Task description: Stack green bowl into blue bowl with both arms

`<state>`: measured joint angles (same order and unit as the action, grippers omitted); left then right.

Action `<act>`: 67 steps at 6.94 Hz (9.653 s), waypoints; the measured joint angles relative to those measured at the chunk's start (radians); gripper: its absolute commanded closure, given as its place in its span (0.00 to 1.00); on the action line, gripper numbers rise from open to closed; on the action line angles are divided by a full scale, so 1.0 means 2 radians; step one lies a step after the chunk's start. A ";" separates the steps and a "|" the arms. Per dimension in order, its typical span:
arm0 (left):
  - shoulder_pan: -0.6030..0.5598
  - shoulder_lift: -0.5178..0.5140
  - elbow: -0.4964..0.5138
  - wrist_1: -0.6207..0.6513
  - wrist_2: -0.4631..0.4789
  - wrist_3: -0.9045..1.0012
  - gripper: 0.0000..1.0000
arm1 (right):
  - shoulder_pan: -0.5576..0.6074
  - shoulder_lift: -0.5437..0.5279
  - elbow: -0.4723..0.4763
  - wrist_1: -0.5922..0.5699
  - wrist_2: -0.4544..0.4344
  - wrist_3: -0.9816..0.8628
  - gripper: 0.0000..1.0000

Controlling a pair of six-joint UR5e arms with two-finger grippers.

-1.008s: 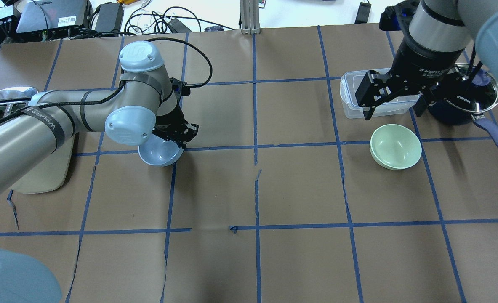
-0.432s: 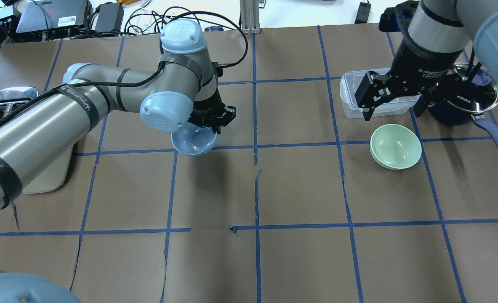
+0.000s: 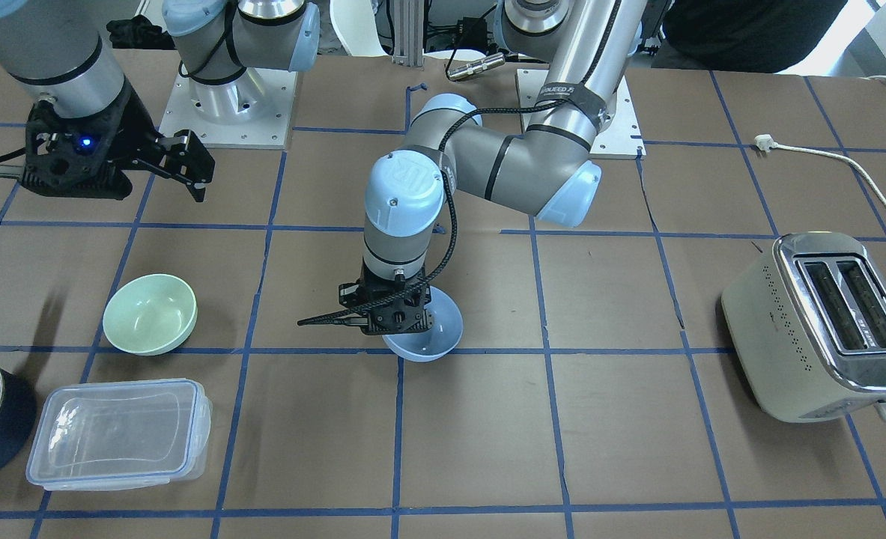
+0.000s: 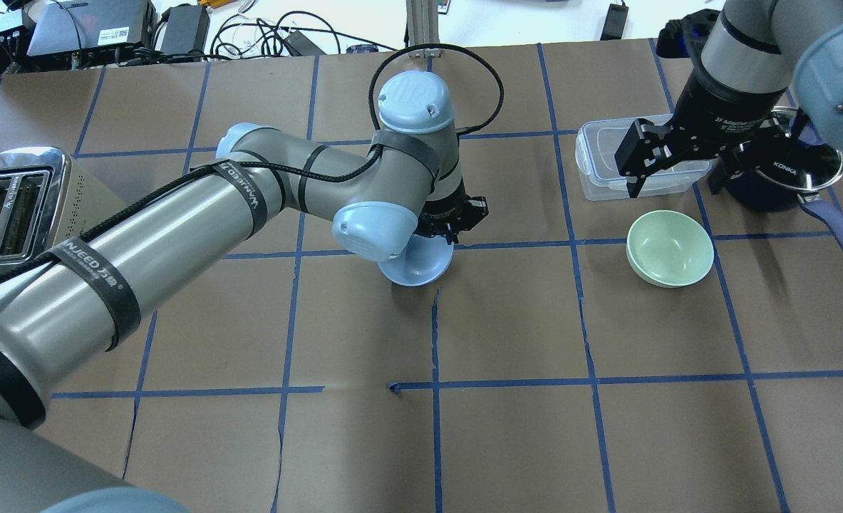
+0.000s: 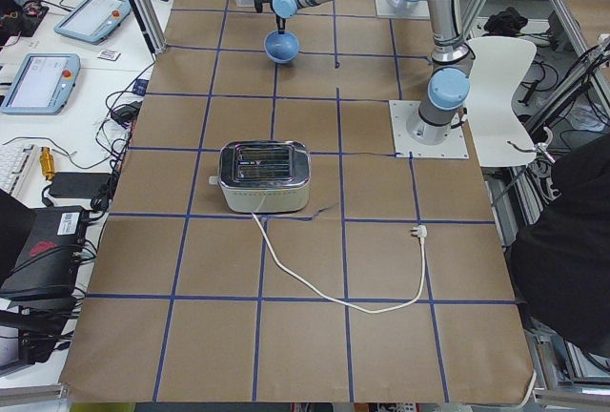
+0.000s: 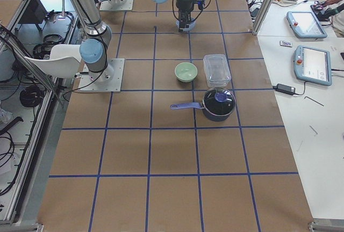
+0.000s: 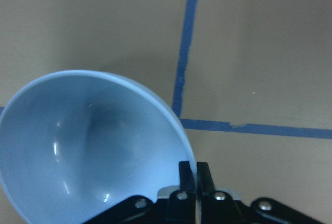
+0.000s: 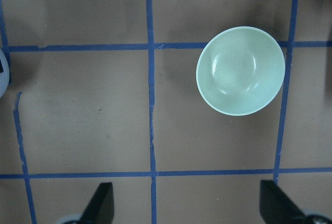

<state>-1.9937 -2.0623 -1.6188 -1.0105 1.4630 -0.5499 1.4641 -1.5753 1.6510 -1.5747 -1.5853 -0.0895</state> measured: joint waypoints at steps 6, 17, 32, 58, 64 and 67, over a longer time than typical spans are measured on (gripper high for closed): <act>0.046 0.044 0.059 -0.108 0.003 0.030 0.00 | -0.064 0.080 0.111 -0.227 0.003 -0.042 0.00; 0.173 0.244 0.038 -0.296 0.057 0.218 0.00 | -0.041 0.161 0.160 -0.348 0.002 -0.113 1.00; 0.208 0.243 0.044 -0.295 0.062 0.266 0.00 | 0.206 0.154 0.016 -0.301 -0.024 0.136 1.00; 0.209 0.246 0.040 -0.295 0.062 0.266 0.00 | 0.065 0.070 -0.046 -0.056 -0.008 0.093 0.00; 0.209 0.247 0.040 -0.295 0.062 0.266 0.00 | 0.033 0.017 -0.045 0.017 -0.006 0.018 0.00; 0.208 0.246 0.040 -0.295 0.062 0.266 0.00 | 0.035 0.013 -0.051 0.029 -0.002 0.051 0.00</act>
<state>-1.5769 -1.5693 -1.5395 -1.6015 1.5877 -0.0169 1.5340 -1.5486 1.5499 -1.5172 -1.5888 0.0115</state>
